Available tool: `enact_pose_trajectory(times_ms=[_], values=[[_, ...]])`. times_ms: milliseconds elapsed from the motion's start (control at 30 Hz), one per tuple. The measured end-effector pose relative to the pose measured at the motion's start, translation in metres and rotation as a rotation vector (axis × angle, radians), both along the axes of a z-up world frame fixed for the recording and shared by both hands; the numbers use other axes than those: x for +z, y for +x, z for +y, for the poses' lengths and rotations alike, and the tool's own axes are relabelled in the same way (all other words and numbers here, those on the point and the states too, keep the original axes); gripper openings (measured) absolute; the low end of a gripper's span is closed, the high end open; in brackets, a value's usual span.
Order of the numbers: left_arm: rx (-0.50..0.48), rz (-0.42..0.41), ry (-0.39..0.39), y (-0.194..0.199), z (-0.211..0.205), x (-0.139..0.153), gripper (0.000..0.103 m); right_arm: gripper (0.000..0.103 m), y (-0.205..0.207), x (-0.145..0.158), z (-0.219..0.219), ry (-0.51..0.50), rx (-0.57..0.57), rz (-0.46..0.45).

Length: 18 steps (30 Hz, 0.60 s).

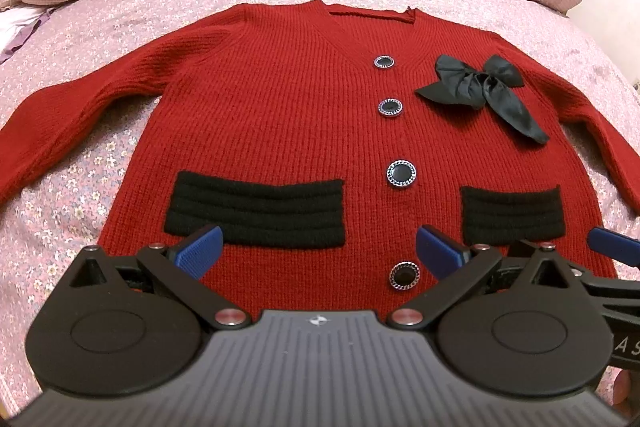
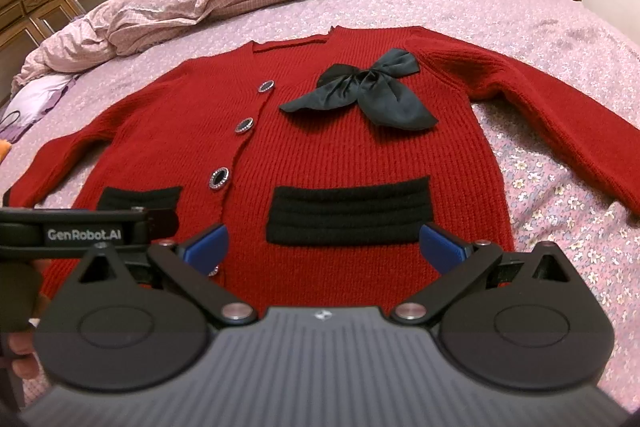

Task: Fold small clothes

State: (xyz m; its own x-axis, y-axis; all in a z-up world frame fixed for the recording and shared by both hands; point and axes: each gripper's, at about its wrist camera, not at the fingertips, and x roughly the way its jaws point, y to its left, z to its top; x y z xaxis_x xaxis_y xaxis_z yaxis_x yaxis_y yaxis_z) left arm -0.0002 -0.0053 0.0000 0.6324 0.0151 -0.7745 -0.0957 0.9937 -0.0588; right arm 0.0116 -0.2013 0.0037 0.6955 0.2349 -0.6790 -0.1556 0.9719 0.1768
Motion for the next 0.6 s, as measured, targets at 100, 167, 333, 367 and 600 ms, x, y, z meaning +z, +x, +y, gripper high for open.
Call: enact_pose_trajectory(times_ms=[100, 167, 333, 367, 600], values=[[0.000, 0.001, 0.001, -0.0002, -0.0003, -0.0005, 0.103, 0.103, 0.0002, -0.0006, 0.0005, -0.001, 0.001, 0.001], [0.000, 0.002, 0.001, -0.0005, -0.0004, -0.0011, 0.103, 0.103, 0.0003, -0.0012, 0.0010, -0.001, 0.002, 0.002], [0.001, 0.006, 0.001, -0.0017, -0.0003, -0.0028, 0.103, 0.103, -0.0006, -0.0030, 0.0021, -0.001, 0.003, 0.005], [0.001, 0.007, 0.001, -0.0016, -0.0001, -0.0030, 0.103, 0.103, -0.0004, -0.0031, 0.0021, -0.001, 0.003, 0.005], [0.001, 0.010, 0.002, -0.0018, 0.0002, -0.0038, 0.103, 0.103, -0.0006, -0.0036, 0.0025, 0.000, 0.003, 0.006]])
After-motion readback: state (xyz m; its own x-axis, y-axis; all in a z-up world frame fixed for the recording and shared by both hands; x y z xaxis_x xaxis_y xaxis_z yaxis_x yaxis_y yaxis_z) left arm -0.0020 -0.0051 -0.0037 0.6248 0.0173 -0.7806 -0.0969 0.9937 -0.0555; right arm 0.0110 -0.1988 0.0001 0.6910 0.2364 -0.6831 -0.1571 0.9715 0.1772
